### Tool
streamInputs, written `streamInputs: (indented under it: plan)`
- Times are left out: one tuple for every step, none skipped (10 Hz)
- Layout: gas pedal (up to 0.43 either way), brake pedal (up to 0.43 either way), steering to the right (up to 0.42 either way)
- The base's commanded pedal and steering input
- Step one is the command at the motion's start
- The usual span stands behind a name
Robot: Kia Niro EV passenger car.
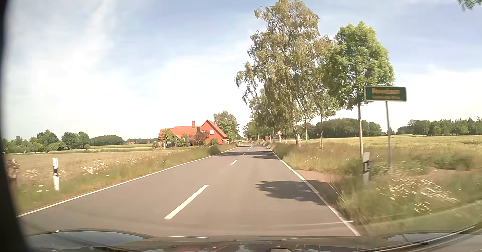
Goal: Follow the waypoints while adhering to traffic rules and regulations
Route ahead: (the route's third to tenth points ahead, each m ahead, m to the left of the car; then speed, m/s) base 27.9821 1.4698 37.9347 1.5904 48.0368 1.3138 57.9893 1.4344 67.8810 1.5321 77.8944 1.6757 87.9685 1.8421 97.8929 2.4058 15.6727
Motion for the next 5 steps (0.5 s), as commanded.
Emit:
streamInputs:
  plan:
    - [0.24, 0.0, -0.002]
    - [0.248, 0.0, -0.002]
    - [0.248, 0.0, -0.002]
    - [0.248, 0.0, -0.002]
    - [0.248, 0.0, -0.002]
